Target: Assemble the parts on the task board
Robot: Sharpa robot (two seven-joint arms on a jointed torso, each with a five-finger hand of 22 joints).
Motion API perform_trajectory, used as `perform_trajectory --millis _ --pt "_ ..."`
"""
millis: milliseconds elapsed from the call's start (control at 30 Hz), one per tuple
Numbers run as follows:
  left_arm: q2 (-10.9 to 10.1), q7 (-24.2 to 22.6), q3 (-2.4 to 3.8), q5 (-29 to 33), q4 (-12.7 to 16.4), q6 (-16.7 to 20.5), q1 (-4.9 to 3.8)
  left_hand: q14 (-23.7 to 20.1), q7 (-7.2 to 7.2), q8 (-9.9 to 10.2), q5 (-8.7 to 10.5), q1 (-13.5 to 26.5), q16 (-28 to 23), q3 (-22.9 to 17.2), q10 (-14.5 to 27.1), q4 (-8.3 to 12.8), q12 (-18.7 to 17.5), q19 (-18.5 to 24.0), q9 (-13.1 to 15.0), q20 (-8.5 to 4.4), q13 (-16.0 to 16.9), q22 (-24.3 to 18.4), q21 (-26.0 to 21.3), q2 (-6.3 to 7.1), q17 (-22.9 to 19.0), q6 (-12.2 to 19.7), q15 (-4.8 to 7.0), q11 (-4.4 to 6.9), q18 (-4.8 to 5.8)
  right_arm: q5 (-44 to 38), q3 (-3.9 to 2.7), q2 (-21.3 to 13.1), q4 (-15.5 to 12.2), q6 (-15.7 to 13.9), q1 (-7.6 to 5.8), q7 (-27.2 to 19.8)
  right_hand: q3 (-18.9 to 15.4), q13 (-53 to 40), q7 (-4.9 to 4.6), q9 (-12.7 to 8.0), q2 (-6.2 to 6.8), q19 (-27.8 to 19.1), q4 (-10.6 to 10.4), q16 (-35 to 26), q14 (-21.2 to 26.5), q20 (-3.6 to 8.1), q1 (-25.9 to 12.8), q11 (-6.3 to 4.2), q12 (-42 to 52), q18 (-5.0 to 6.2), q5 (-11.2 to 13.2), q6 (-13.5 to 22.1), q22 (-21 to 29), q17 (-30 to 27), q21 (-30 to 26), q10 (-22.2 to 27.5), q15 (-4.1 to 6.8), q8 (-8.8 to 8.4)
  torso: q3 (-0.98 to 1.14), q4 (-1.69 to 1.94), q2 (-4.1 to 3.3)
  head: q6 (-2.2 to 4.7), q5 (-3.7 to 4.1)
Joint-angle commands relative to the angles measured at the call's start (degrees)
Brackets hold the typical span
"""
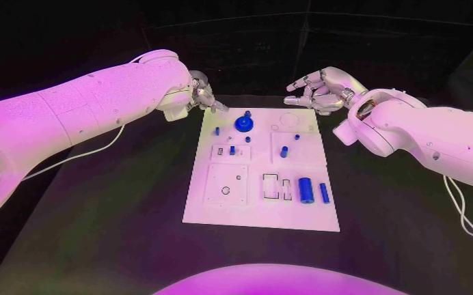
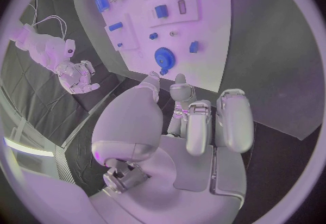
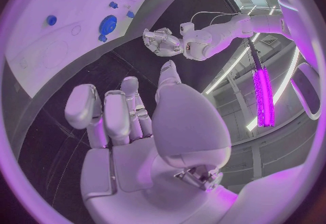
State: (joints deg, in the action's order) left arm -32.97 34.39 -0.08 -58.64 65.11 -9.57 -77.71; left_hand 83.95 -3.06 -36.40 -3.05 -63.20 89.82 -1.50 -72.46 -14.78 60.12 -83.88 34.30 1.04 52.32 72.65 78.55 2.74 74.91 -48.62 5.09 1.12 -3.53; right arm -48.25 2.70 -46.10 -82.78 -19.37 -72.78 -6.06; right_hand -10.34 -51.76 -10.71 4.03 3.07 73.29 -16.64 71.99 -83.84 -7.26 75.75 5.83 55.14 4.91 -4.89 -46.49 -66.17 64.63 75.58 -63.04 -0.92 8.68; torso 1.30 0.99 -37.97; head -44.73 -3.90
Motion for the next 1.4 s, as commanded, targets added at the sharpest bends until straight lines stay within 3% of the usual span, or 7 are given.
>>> perform_trajectory --millis 33,133,200,433,933,1400 --pt "1.35 -0.17 -0.39 -3.02 -2.62 -4.80 -0.24 6.05 -0.36 0.48 0.29 -0.61 0.18 0.73 -0.24 -0.11 0.61 -0.42 -0.44 0.45 0.32 0.34 0.17 -0.22 15.09 0.05 -0.53 -0.28 -0.01 0.05 -0.03 0.17 0.03 0.10 -0.11 -0.21 0.47 0.07 -0.01 -0.01 -0.04 -0.30 -0.05 -0.20 0.04 -0.05 -0.47 -0.15 0.14 0.64 -0.62 0.62 0.05 0.05 -0.41 0.31 -0.13 0.50 -0.12 -0.12 -0.14 -0.03 -0.26" --pt "2.60 -0.84 -1.09 -3.29 -4.99 -5.93 -0.27 6.05 -0.40 0.78 0.29 -0.52 0.18 1.34 -0.41 -0.47 0.89 -0.53 -0.85 0.50 0.58 0.57 0.31 -0.47 15.09 -0.17 -0.58 -0.32 0.04 0.05 -0.03 0.28 0.10 0.14 -0.11 -0.23 0.58 0.17 0.00 0.00 -0.14 -0.24 -0.01 -0.22 0.01 -0.04 -0.40 -0.16 0.19 0.63 -1.26 0.71 0.04 0.05 -0.42 0.35 -0.12 0.64 -0.16 -0.10 -0.14 -0.09 -0.39" --pt "3.36 -1.25 -1.43 -3.40 -6.50 -6.53 -0.21 6.05 -0.40 0.95 0.29 -0.47 0.18 1.81 -0.56 -0.75 1.13 -0.64 -1.13 0.53 0.80 0.83 0.47 -0.66 15.09 -0.39 -0.59 -0.33 0.09 0.05 -0.03 0.36 0.14 0.17 -0.10 -0.26 0.58 0.20 0.00 0.00 -0.13 -0.27 -0.03 -0.21 0.00 -0.04 -0.44 -0.16 0.22 0.65 -1.40 0.74 0.10 0.07 -0.47 0.36 -0.12 0.68 -0.06 -0.12 -0.08 -0.21 -0.38" --pt "4.99 -2.52 -2.12 -3.53 -9.84 -7.99 0.35 6.05 -0.25 1.30 0.32 0.11 0.18 3.71 -1.18 -1.64 2.04 -1.09 -1.93 0.51 1.71 1.99 1.23 -1.08 15.09 -1.36 -0.53 -0.21 0.30 0.05 -0.03 0.60 0.24 0.19 -0.10 -0.33 0.58 0.22 -0.01 0.00 -0.18 -0.26 -0.07 -0.24 -0.01 -0.04 -0.59 -0.16 0.29 0.65 -1.65 0.79 0.12 0.07 -0.50 0.36 -0.12 0.76 -0.06 -0.01 -0.03 -0.36 -0.41" --pt "7.56 -3.88 -2.42 -3.54 -13.27 -10.10 2.04 6.05 -0.04 1.47 0.32 -0.13 0.18 4.99 -1.80 -1.51 2.89 -1.47 -2.51 0.39 2.58 3.03 1.93 -1.97 15.09 -2.24 -0.38 -0.02 0.50 0.05 -0.03 1.14 0.43 0.04 -0.08 -0.50 0.65 0.29 0.00 0.00 -0.51 -0.28 -0.03 -0.27 -0.04 -0.03 -0.75 -0.16 0.44 0.67 -2.27 0.90 0.23 0.07 -0.60 0.37 -0.11 0.95 -0.01 -0.13 -0.07 -0.45 -0.61" --pt "8.84 -3.71 -2.47 -3.54 -15.35 -11.63 2.84 6.05 0.02 1.75 0.31 -1.71 0.18 5.48 -1.87 -0.98 3.01 -1.52 -3.00 0.32 2.65 3.24 2.05 -2.76 15.09 -2.64 -0.33 0.03 0.53 0.05 -0.03 1.35 0.49 0.06 -0.08 -0.51 0.68 0.37 0.00 0.00 -0.70 -0.24 0.01 -0.33 -0.05 -0.03 -0.77 -0.17 0.48 0.67 -2.59 0.95 0.23 0.02 -0.62 0.41 -0.10 1.05 -0.01 0.01 0.00 -0.50 -0.49"
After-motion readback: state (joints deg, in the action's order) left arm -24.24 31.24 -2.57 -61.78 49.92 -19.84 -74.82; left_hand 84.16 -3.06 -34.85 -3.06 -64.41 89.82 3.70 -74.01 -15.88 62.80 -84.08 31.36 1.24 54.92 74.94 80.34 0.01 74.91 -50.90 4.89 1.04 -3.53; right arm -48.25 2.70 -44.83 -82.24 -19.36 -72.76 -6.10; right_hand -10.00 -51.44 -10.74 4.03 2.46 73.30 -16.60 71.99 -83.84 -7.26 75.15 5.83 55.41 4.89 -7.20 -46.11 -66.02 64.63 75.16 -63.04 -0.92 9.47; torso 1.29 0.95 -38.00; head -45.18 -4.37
